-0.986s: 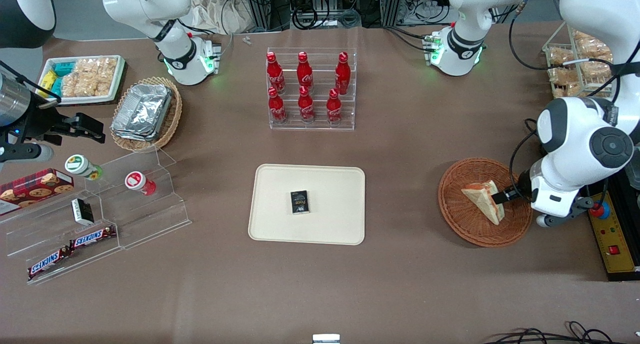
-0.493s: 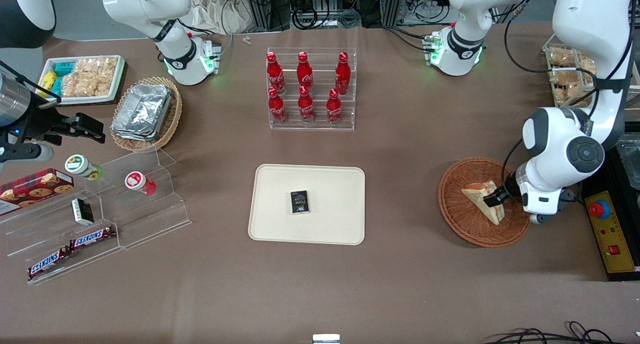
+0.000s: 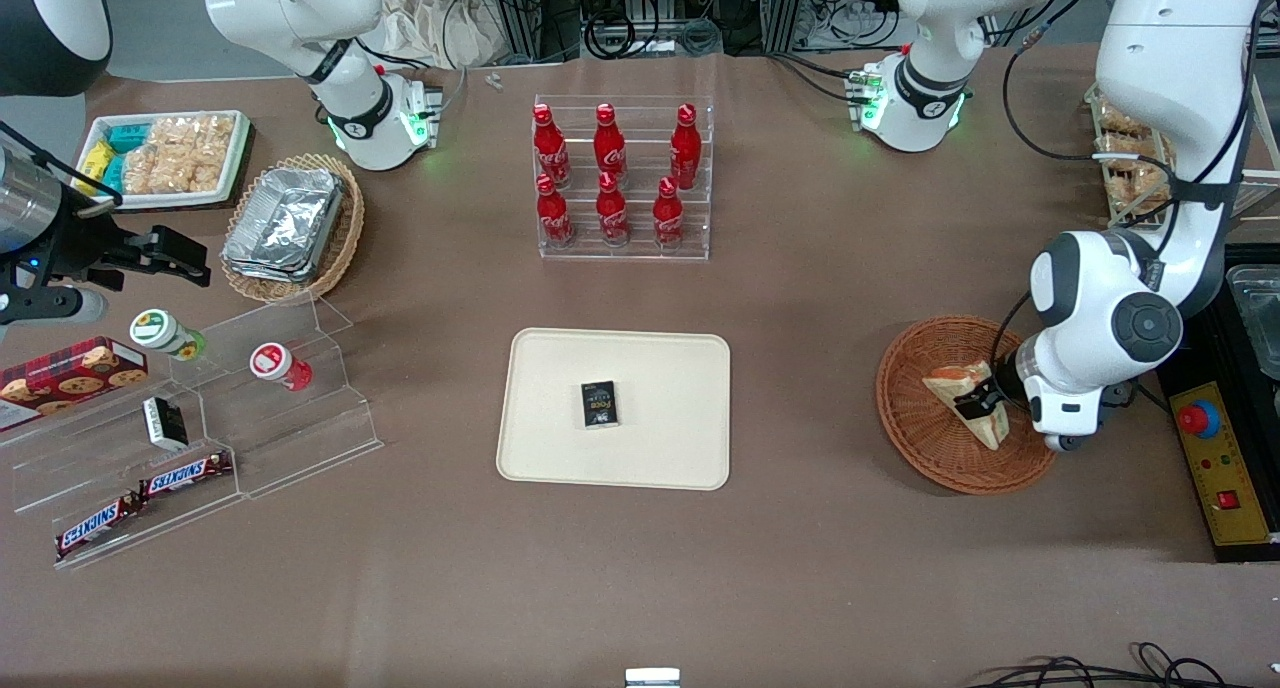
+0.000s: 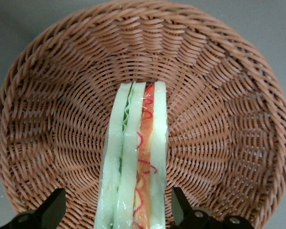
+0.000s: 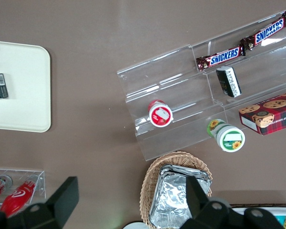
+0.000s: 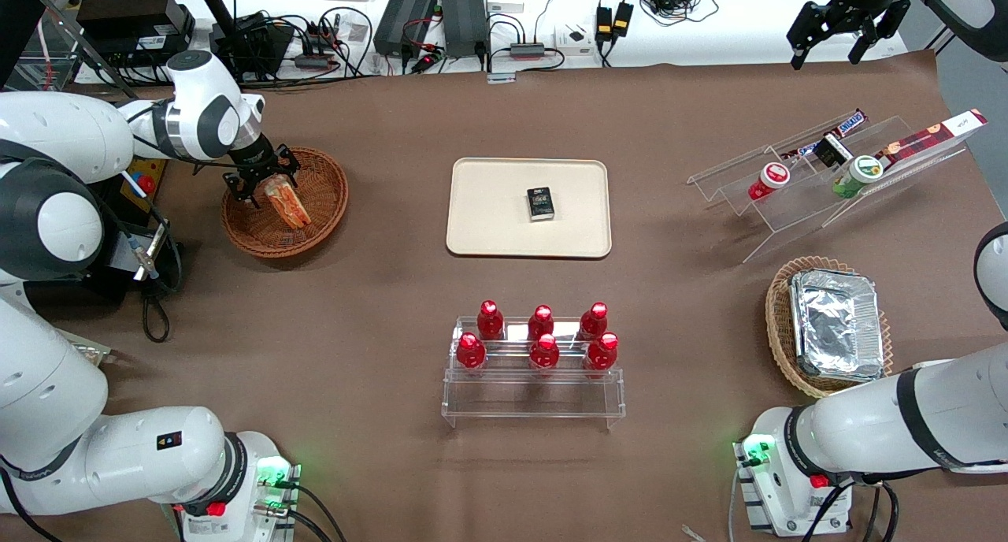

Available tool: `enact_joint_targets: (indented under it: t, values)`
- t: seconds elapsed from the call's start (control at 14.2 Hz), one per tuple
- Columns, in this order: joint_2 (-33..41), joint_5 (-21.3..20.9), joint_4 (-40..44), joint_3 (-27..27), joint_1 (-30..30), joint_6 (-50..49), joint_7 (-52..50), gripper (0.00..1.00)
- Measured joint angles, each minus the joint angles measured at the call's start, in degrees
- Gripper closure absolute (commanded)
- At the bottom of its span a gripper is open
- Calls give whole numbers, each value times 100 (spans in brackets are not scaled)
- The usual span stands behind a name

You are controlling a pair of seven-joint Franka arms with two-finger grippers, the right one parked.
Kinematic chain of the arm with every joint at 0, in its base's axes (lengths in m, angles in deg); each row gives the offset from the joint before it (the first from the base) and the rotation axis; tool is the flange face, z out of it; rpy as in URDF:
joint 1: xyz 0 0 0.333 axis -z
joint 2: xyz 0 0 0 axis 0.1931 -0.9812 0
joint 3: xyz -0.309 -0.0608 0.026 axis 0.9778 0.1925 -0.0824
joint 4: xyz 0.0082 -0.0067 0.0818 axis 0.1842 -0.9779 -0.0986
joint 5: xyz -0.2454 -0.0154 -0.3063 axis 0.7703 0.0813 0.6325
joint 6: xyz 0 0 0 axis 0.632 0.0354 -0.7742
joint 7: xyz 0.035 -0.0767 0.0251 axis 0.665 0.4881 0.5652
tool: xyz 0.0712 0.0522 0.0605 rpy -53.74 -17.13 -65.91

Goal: Place sandwich from basket to tray
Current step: 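Close the left gripper on the triangular sandwich, then lift the sandwich and carry it with the left gripper to the cream tray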

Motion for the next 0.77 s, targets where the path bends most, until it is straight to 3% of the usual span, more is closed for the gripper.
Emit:
enact_joint_targets:
  t: [0.07,0.14,0.56,0.77]
  values:
    - [-30,0,0,0,0,20,-4,88]
    - [-53,0,0,3,0,61,-7,100]
    - [-37,-3,163,14,0,-190,-10,100]
    - [108,-5,973,89,44,-1387,-7,100]
